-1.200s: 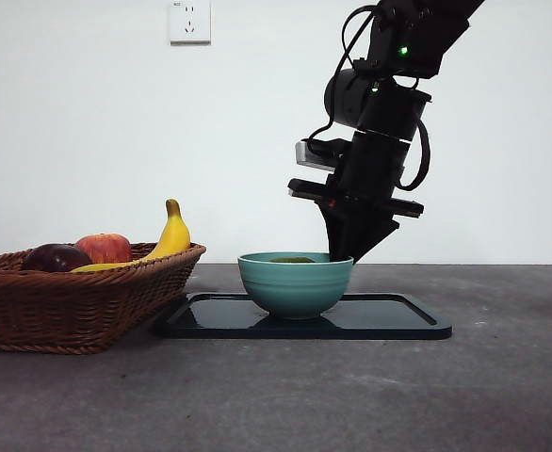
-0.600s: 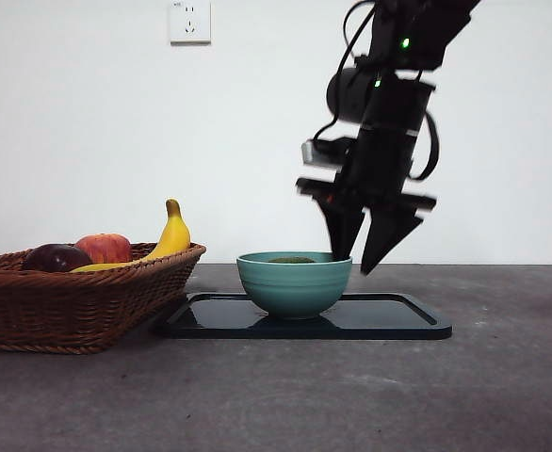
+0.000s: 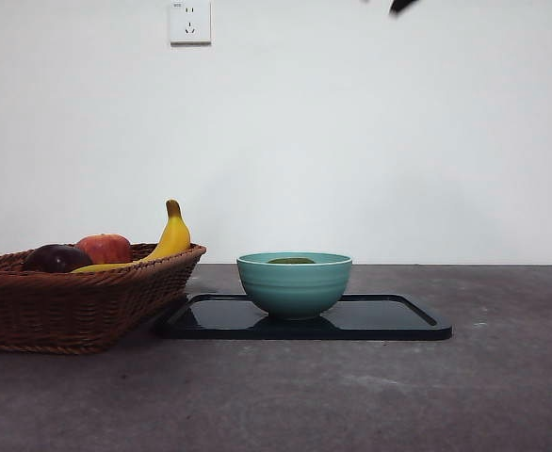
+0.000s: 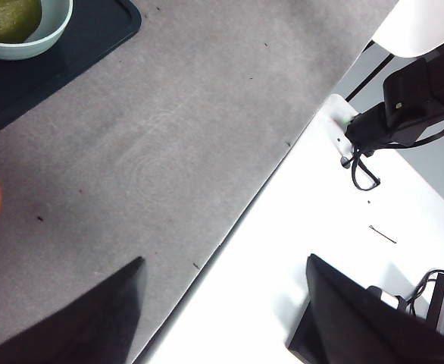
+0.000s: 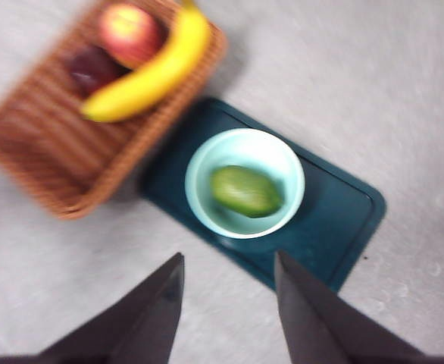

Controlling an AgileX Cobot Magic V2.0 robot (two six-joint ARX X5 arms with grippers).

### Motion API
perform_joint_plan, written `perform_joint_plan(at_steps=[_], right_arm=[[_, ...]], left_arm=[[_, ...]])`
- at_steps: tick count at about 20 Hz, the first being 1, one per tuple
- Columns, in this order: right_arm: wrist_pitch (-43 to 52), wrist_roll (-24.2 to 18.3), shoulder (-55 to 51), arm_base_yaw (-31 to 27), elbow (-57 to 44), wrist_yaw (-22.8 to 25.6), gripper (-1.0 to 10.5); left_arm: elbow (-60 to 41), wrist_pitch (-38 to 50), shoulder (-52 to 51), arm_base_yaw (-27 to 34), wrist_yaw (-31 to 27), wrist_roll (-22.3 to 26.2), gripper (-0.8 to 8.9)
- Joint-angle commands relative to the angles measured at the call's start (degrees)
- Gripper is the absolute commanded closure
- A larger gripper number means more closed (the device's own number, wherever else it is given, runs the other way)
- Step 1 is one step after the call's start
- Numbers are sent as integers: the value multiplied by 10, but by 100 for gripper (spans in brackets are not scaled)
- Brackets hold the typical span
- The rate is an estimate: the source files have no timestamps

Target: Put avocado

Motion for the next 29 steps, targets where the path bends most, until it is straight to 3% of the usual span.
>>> perform_joint_plan(at_steps=[1, 11, 20, 21, 22, 23, 24, 29], right_arm=[[-3, -1, -56, 23, -46, 0, 755], [21, 38, -353, 95, -362, -23, 755], [21, 41, -408, 95, -379, -36, 756], [21, 41, -408, 95, -379, -38, 759], [21, 41, -408, 95, -379, -43, 831], [22, 40, -408, 95, -379, -47, 938], [23, 38, -408, 95, -379, -47, 939], [24, 37, -408, 95, -379, -46, 940]], left_arm=[[10, 5, 3, -3, 3, 11, 472], [10, 5, 3, -3, 3, 11, 472], [10, 5, 3, -3, 3, 11, 477], [10, 5, 3, -3, 3, 11, 502], [10, 5, 3, -3, 3, 11, 573], [10, 5, 3, -3, 3, 11, 675], [10, 5, 3, -3, 3, 11, 787], [10, 9, 3, -3, 3, 11, 804]])
